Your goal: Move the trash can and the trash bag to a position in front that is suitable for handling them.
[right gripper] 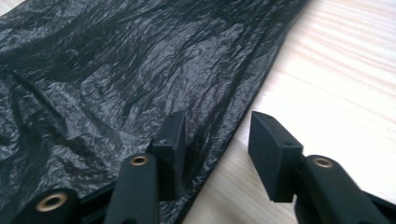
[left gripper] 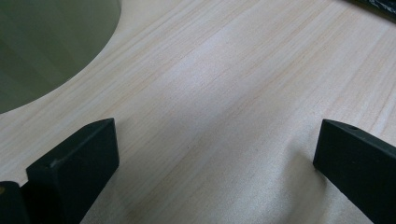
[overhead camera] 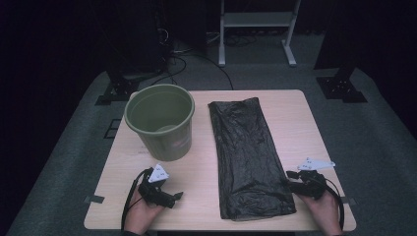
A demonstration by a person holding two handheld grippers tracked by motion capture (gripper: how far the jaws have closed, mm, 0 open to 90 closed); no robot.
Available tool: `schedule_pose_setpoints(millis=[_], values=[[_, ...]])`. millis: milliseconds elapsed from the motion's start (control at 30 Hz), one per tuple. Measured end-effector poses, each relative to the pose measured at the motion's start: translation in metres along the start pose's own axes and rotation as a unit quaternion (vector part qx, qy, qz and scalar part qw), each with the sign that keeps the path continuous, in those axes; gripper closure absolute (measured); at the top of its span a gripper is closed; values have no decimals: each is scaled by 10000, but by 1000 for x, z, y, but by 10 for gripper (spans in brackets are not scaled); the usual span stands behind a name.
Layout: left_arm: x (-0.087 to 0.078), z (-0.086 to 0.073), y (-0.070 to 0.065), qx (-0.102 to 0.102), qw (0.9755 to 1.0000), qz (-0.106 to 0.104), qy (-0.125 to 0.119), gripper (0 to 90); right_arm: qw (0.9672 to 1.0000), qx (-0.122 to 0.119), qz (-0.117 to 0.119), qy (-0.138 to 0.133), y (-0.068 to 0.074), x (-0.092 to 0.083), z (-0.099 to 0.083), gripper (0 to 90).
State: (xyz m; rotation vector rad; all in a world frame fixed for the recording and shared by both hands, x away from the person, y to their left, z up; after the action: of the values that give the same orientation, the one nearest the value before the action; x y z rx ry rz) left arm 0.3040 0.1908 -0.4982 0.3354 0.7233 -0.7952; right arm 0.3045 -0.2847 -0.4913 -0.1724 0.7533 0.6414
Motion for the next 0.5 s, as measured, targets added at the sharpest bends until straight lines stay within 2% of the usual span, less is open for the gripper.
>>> schedule_pose_setpoints(millis=[100,133,167,200,267,500], values=[[0,0,0,-1,10000,-1,0,0,10000,-73,-33,41,2,1,0,635],[0,0,0,0,10000,0,0,0,9999,-117,-52,62,3,1,0,721],[0,0,0,0,10000,0,0,0,9999,-117,-52,62,3,1,0,721],[0,0,0,4,10000,-2,-1,0,9998,-147,-124,83,3,0,0,828],[0,0,0,6,10000,0,2,0,9998,-135,-61,96,2,0,0,900],[0,0,0,3,10000,-2,0,0,9999,-74,-85,89,0,-2,1,900]])
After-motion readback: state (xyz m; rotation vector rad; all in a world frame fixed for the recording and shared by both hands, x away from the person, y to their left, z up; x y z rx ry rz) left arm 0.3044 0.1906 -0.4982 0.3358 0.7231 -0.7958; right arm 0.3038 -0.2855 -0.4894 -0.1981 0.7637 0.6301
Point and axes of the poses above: each handheld gripper's, and its own axes: x roughly forward along the jaws, z roughly out of its top, y roughly to its left, the point moved 2 cm from there along x, roughly forward along the jaws
